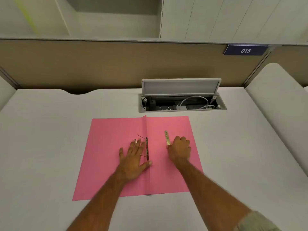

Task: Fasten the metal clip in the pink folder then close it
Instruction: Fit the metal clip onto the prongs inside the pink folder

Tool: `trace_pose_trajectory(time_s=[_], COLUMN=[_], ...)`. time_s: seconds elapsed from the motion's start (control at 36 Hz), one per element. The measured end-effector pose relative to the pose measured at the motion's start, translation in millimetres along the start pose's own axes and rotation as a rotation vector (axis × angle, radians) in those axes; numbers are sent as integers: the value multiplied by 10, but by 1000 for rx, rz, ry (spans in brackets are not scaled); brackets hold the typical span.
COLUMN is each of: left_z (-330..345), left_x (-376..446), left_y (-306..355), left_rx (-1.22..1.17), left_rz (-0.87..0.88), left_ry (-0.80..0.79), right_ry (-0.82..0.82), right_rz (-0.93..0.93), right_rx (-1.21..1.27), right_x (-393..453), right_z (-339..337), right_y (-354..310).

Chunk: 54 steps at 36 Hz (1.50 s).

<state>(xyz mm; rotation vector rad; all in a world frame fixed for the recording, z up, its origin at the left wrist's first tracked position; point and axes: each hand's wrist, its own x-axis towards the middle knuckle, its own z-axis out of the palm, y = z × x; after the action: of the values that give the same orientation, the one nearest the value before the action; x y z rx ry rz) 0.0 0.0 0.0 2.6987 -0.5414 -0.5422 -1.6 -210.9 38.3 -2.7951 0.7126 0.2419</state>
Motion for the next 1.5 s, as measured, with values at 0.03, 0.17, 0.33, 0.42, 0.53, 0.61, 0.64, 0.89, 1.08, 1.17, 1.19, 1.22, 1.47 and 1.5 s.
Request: trace_pose_trajectory(time_s=[0.03, 0.17, 0.33, 0.42, 0.53, 0.61, 0.64, 0.89, 1.08, 1.17, 1.19, 1.22, 1.47, 1.5], left_z=[7, 5, -36, -32, -13, -27, -35, -88, -71, -64, -61, -56, -39, -41], left_x=[11, 60, 22, 8, 22, 52, 56, 61, 81, 87, 88, 89, 98, 95], left_y=[5, 21, -46, -80, -80, -62, -51, -5, -4, -7, -11, -13, -22, -19], left_rx=[15, 28, 29, 58, 117, 154, 161, 136, 121, 101, 97, 96, 109, 110], left_rz=[21, 64, 108, 120, 114, 116, 118, 97, 94, 95, 97, 98, 96, 97], left_ry=[-4, -51, -123, -131, -143, -162, -165, -187, -185, -186, -184, -182, -181, -180], right_ry=[-9, -24, -28, -36, -78, -87, -87, -108, -222, -239, -245, -251, -275, -274], right_rz=[20, 112, 213, 248, 304, 325, 327, 285, 205, 202, 202, 200, 193, 195], right_rx=[13, 105, 208, 248, 359, 412, 429, 969, 1141, 1160, 1160, 1157, 1121, 1118], right_x=[-2, -49, -112, -117, -70, -38, -30, -123, -216, -241, -243, -245, -279, -280], right_z=[-12, -12, 9, -7, -52, -80, -87, -131, -146, -158, -161, -164, -211, -214], right_y=[-8, -93, -158, -200, -204, -175, -171, -297, -425, -441, -438, -434, -410, -412])
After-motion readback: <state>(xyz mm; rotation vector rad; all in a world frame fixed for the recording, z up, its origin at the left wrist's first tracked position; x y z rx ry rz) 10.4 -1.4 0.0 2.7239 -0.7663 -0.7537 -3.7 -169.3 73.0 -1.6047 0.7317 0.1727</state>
